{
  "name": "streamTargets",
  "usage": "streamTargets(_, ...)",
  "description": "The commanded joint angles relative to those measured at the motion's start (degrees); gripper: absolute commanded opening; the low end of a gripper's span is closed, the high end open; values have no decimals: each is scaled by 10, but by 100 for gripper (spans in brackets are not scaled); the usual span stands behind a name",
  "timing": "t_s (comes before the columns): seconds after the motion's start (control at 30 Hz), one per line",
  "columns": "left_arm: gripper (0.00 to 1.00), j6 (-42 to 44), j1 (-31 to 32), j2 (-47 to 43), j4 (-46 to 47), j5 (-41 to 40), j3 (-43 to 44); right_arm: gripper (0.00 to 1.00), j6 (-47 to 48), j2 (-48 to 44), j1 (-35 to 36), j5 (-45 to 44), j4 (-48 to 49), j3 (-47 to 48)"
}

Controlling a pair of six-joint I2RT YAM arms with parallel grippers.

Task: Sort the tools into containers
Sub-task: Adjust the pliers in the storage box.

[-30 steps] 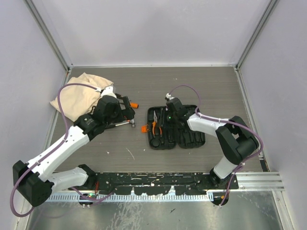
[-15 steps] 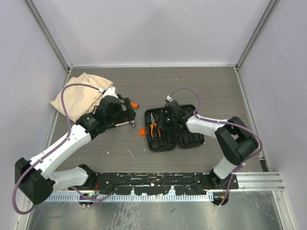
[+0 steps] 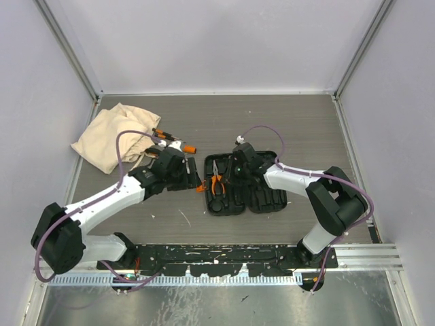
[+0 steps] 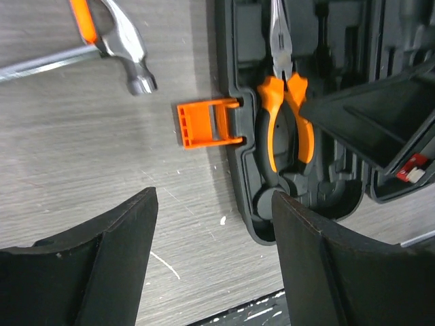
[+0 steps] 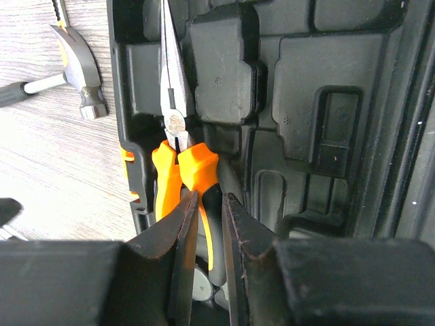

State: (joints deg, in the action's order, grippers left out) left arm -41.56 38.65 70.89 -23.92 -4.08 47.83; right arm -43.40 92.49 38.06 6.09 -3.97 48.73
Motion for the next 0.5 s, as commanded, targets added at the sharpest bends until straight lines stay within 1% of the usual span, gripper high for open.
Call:
streamTargets(0.0, 67, -31, 40, 39, 66, 8, -9, 26, -10, -12, 7, 3, 6, 1)
streamTargets(0.13, 58, -48, 66, 84, 89, 11, -10, 25, -8, -11, 6, 3, 6, 0)
streamTargets(0.33, 45, -62, 75, 125, 108, 11, -18, 25, -7, -10, 6, 3, 9, -6)
streamTargets(0.47, 41, -62, 75, 140, 116, 15, -18, 25, -7, -8, 6, 5, 13, -10)
